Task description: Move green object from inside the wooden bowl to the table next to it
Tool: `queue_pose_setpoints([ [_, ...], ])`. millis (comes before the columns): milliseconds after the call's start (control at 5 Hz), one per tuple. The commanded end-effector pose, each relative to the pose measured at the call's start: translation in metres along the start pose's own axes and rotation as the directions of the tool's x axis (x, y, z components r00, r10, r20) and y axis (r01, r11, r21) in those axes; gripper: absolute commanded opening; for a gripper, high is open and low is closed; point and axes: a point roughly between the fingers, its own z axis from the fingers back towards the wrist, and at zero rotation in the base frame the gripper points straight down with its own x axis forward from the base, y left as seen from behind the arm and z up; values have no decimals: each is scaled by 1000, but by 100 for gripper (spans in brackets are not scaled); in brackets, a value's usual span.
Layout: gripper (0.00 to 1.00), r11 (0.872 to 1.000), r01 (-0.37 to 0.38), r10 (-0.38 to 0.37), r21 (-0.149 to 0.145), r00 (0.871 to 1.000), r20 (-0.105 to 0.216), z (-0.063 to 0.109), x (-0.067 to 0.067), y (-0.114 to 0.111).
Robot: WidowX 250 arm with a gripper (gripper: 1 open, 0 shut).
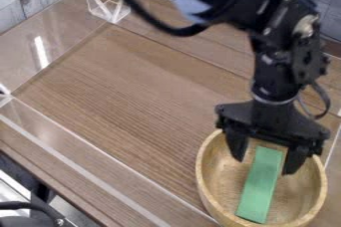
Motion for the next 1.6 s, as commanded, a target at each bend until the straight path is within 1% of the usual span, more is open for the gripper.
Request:
queue_pose_setpoints([
  [0, 100, 997, 76, -75, -34, 997, 25, 8, 6, -8],
  [200, 100, 991, 126, -126, -39, 992, 11, 8, 1, -10],
  [400, 100, 994, 107, -107, -35, 994, 7, 17, 1, -8],
  [600, 100, 996, 83, -83, -35, 996, 14, 26, 3, -6],
  [800, 100, 998, 55, -54, -39, 998, 23, 12, 0, -8],
  [1000, 100, 999, 24, -24, -36, 1000, 15, -1, -7, -8],
  [1200, 100, 999, 12, -12, -33, 1000, 22, -10, -9, -9],
  [1400, 100, 999, 12, -11, -31, 999, 34, -4, -9, 2],
])
